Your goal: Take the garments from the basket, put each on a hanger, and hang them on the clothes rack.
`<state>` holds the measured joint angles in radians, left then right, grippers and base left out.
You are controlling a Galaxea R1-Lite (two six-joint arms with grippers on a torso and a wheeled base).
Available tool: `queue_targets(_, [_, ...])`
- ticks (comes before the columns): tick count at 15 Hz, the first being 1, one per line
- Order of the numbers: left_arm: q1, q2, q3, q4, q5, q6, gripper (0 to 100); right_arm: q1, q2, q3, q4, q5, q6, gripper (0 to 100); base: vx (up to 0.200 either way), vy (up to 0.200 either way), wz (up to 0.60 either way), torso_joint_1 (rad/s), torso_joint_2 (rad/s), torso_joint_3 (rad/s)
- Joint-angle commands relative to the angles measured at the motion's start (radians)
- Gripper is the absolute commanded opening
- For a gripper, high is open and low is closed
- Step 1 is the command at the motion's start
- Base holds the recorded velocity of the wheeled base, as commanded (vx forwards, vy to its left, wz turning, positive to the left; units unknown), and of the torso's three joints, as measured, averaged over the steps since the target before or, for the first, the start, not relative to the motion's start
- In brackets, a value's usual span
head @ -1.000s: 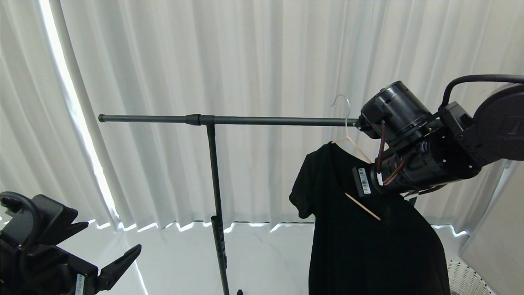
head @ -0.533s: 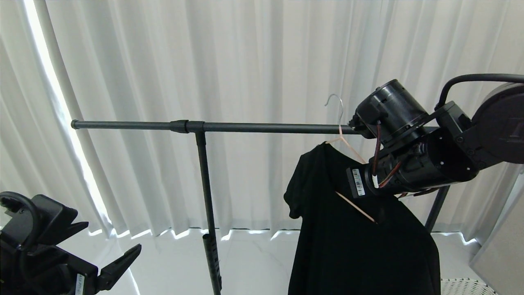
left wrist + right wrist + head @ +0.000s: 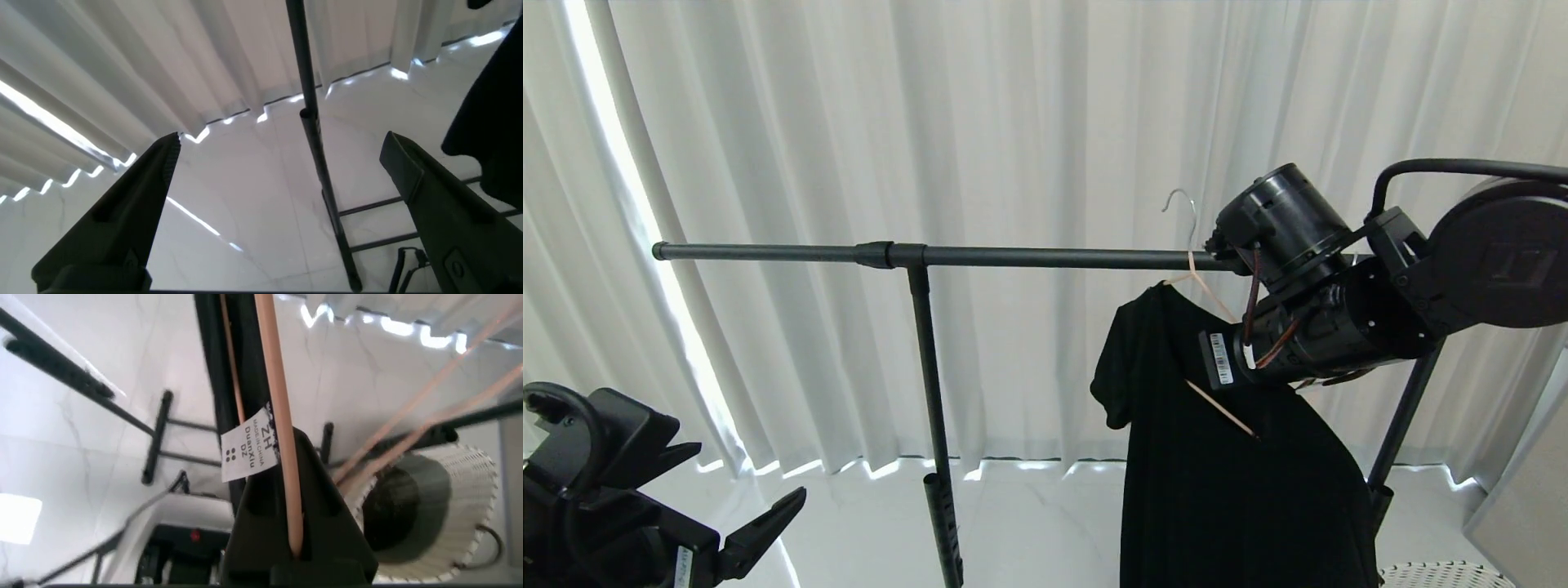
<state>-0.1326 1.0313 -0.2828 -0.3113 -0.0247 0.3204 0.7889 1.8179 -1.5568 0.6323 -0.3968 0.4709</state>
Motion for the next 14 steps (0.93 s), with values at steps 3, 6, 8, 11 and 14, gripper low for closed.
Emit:
queue_targets(3, [-0.024, -0.01, -0.003, 0.0, 0.0, 0.0, 100, -0.033, 0.092, -0.072, -0.005, 0.019, -0.011, 0, 0.0, 0.0, 0.0, 0.0, 0.0, 0.0])
queue_targets(6, [-0.029, -0.014, -0.003, 0.0, 0.0, -0.003, 100, -0.051, 0.135, -0.078, -0.014, 0.019, -0.018, 0, 0.0, 0.0, 0.0, 0.0, 0.0, 0.0])
queue_targets(8, [-0.029, -0.014, -0.001, 0.0, 0.0, -0.004, 100, -0.059, 0.158, -0.078, -0.022, 0.029, -0.018, 0, 0.0, 0.0, 0.0, 0.0, 0.0, 0.0])
queue_targets(11, [-0.033, -0.011, -0.001, 0.0, 0.0, -0.004, 100, -0.074, 0.179, -0.074, -0.054, 0.032, -0.02, 0, 0.0, 0.0, 0.0, 0.0, 0.0, 0.0])
queue_targets(14, [-0.048, -0.007, -0.001, 0.0, -0.001, -0.006, 100, -0.088, 0.19, -0.074, -0.057, 0.032, -0.034, 0, 0.0, 0.0, 0.0, 0.0, 0.0, 0.0])
